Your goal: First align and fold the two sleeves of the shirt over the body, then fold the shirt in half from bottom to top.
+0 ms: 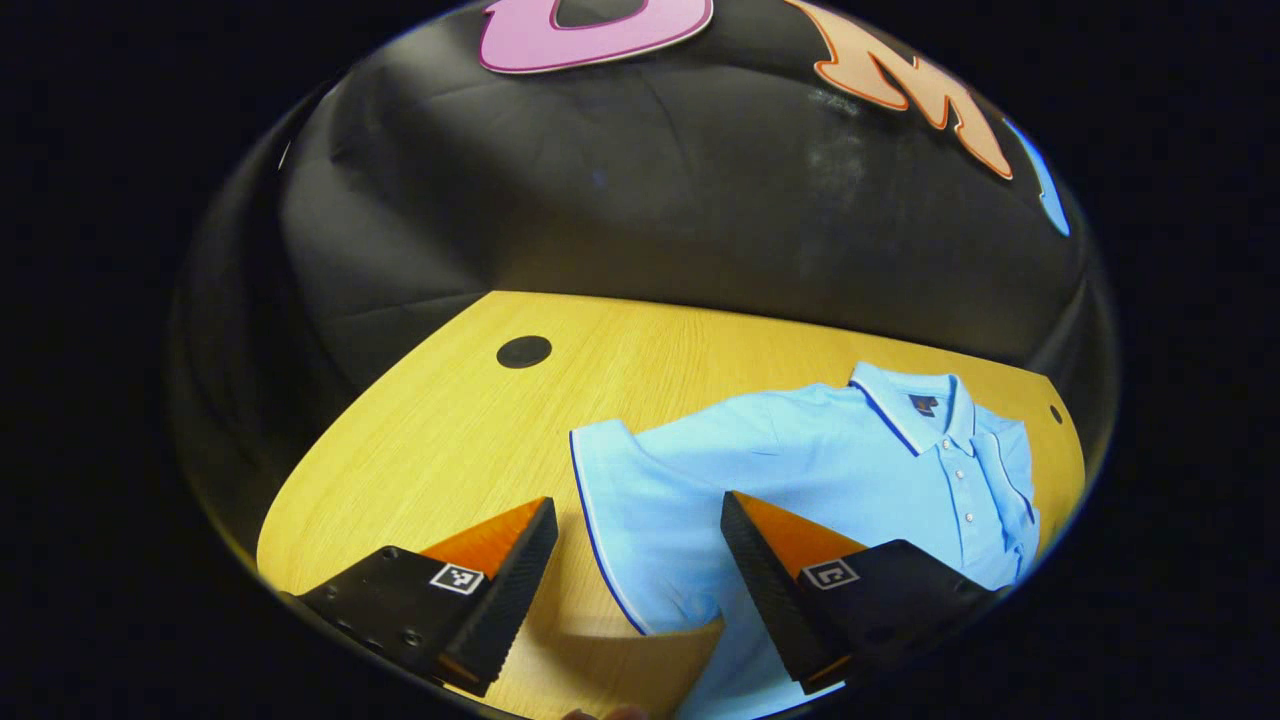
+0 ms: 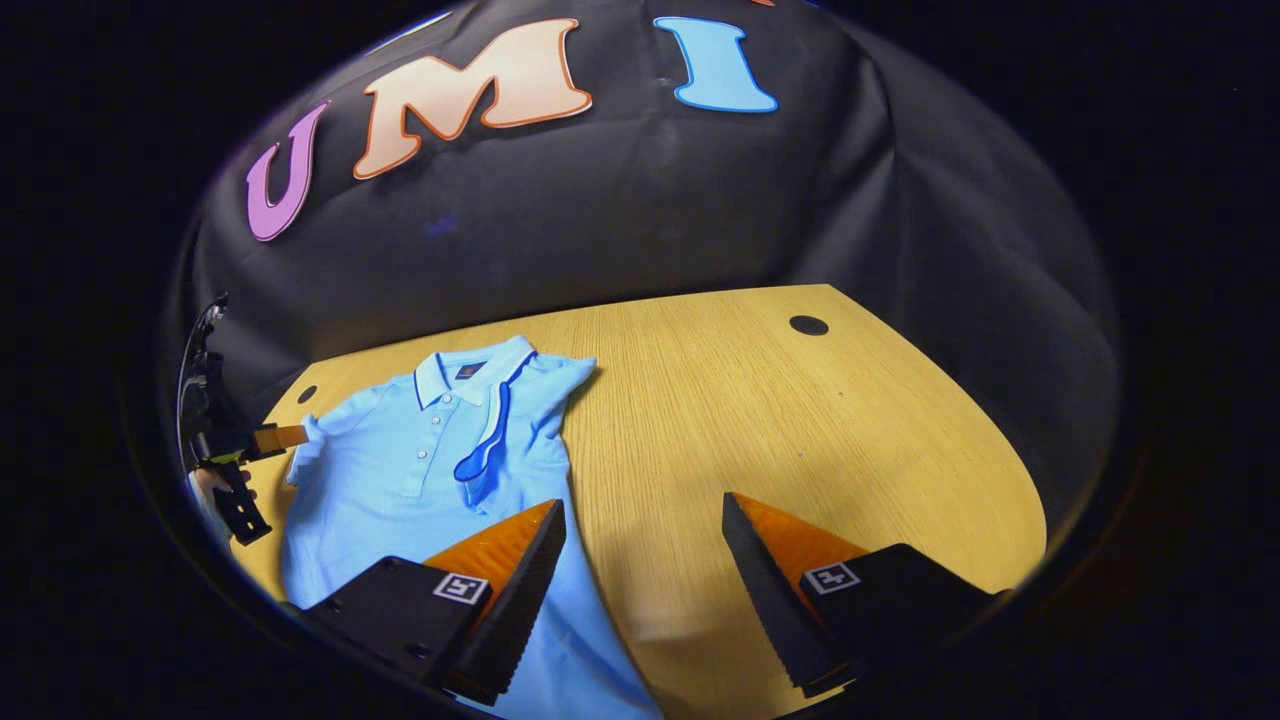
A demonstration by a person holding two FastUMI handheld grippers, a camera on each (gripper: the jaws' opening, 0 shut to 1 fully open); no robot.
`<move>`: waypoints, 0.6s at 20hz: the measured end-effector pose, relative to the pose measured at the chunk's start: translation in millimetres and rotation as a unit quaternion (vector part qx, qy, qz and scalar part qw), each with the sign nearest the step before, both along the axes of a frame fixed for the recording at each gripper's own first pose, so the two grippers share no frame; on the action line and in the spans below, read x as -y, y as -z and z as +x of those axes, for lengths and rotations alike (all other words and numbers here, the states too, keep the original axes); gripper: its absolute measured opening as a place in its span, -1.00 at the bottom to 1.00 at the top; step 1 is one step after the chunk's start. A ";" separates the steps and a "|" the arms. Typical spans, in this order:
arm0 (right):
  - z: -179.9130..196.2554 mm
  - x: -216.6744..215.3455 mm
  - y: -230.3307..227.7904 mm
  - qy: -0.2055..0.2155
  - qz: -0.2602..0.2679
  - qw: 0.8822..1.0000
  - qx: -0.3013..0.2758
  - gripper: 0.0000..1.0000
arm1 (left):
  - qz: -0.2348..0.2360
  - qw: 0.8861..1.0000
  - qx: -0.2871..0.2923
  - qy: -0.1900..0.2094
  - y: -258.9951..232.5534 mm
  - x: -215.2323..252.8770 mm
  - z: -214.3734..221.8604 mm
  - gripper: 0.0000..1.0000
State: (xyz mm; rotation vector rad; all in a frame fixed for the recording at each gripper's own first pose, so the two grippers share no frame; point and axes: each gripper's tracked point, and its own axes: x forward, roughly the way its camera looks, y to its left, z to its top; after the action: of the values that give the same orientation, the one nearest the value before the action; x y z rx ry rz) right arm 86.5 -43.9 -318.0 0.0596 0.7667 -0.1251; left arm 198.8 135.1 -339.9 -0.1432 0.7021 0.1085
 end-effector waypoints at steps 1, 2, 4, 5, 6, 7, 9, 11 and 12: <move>-1.3 -1.6 -0.5 -0.003 -0.002 1.000 0.001 0.96 | -0.007 1.000 -0.011 0.004 5.5 1.3 -2.8 0.98; -1.4 -2.0 -1.5 -0.006 -0.009 1.000 0.002 0.96 | -0.005 1.000 -0.026 0.004 11.0 0.5 -7.5 0.97; -3.7 -5.3 -4.7 -0.016 -0.016 1.000 0.005 0.87 | -0.004 1.000 -0.022 0.005 7.6 -3.1 -6.2 0.99; -5.1 -8.3 -3.9 -0.019 -0.016 1.000 0.004 0.96 | -0.004 1.000 -0.025 0.008 10.2 1.1 -5.8 0.97; -6.7 -11.1 -3.3 -0.022 -0.015 1.000 0.002 0.96 | -0.010 1.000 -0.024 0.012 10.5 3.3 -6.1 0.87; -7.4 -11.4 -2.6 -0.024 -0.015 1.000 0.001 0.96 | -0.013 1.000 -0.021 0.016 8.5 9.6 -4.2 0.56; -7.5 -12.6 -1.6 -0.031 -0.011 0.999 0.001 0.96 | -0.023 0.999 -0.018 0.024 5.0 21.3 -1.5 -0.07; -9.5 -18.4 -2.5 -0.034 -0.007 0.999 0.001 0.89 | -0.029 0.999 -0.012 0.022 5.2 27.4 3.9 -0.74; -10.7 -20.8 -3.0 -0.035 -0.004 0.999 0.002 0.97 | -0.022 1.000 -0.012 0.017 4.8 27.2 5.9 -0.98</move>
State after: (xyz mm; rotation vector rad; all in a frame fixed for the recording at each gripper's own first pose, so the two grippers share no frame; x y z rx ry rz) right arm 75.8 -23.1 -315.0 0.0251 0.7626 -0.0610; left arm 204.7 107.9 -344.7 -0.1717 0.7303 0.0617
